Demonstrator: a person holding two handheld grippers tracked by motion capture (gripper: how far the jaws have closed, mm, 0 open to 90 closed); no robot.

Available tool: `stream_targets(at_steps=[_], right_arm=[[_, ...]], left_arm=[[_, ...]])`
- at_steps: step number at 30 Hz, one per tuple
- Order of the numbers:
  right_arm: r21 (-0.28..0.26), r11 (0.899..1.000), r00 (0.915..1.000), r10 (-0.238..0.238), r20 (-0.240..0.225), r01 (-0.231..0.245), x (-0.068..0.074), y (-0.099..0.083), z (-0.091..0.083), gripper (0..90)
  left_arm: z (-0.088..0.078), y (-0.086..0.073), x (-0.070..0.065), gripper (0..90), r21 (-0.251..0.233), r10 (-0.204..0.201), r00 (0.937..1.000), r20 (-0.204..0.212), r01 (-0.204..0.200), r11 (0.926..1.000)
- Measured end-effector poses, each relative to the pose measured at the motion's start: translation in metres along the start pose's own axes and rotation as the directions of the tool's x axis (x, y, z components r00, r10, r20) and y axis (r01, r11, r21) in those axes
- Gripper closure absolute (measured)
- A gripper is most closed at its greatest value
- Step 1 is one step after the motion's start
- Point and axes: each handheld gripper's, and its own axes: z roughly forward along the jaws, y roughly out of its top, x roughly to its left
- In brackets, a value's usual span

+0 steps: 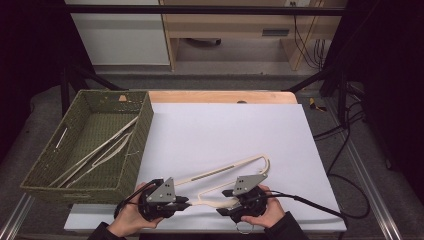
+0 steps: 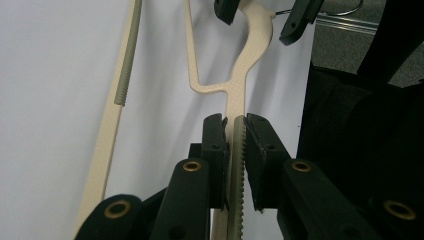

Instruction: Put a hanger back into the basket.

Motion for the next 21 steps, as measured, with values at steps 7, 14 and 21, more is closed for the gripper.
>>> stream_targets(at_steps=[7,14,21], right_arm=[[0.052,0.998,0.9989,-0.047,-0.007,0.048,0.0006,-0.0021,0.0070,57.0],[0.063,0.994,0.9960,-0.085,-0.027,0.086,-0.0005,-0.0021,0.0089,60.8],[0.042,0.990,0.9884,-0.135,-0.068,0.138,0.0003,-0.0022,0.0090,67.0]], left_arm=[[0.0012,0.0002,0.0005,79.3,0.024,0.019,0.9998,0.007,-0.019,0.9995],[0.0040,-0.0006,0.0000,79.2,0.020,-0.011,0.9997,0.019,0.011,0.9997],[0.0061,-0.0016,0.0005,78.9,0.033,-0.016,0.9995,0.025,0.015,0.9993]])
